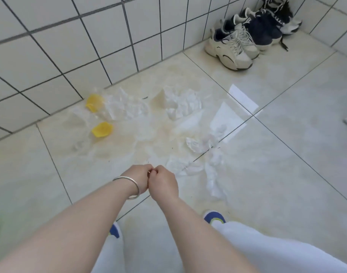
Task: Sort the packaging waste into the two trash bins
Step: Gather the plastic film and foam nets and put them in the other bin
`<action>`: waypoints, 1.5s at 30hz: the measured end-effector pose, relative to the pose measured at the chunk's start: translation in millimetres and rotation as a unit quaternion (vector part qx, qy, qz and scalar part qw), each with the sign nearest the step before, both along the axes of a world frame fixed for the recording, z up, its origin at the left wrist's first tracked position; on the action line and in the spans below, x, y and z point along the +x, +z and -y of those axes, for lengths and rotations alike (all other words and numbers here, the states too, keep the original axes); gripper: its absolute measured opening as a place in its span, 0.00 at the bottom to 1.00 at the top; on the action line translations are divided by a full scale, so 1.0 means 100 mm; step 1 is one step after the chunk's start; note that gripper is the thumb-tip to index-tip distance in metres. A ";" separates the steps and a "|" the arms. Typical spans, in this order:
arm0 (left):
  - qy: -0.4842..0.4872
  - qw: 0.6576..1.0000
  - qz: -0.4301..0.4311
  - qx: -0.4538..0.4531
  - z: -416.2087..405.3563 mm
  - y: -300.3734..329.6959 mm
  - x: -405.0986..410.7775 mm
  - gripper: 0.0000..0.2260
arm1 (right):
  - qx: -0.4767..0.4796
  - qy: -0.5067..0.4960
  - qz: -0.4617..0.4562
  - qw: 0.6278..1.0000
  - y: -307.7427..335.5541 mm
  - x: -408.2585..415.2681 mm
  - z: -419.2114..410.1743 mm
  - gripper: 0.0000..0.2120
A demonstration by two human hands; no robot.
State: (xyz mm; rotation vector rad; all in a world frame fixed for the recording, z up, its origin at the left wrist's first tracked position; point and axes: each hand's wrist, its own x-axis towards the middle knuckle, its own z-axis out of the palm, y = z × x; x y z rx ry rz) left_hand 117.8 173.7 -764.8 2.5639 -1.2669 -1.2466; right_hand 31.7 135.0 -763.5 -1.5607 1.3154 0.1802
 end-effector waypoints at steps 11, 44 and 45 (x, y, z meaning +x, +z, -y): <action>0.100 0.995 -0.026 -0.015 0.68 -0.85 -0.57 0.23 | -0.141 -0.150 -0.295 0.933 -0.85 -0.65 0.75 0.28; 0.120 0.967 -0.040 -0.221 1.38 -1.37 -0.52 0.19 | -0.158 -0.464 0.010 0.872 -1.21 -0.78 1.44 0.09; 0.163 0.953 -0.055 -0.249 1.45 -1.33 -0.50 0.17 | -0.170 -0.467 0.035 0.867 -1.15 -0.73 1.55 0.12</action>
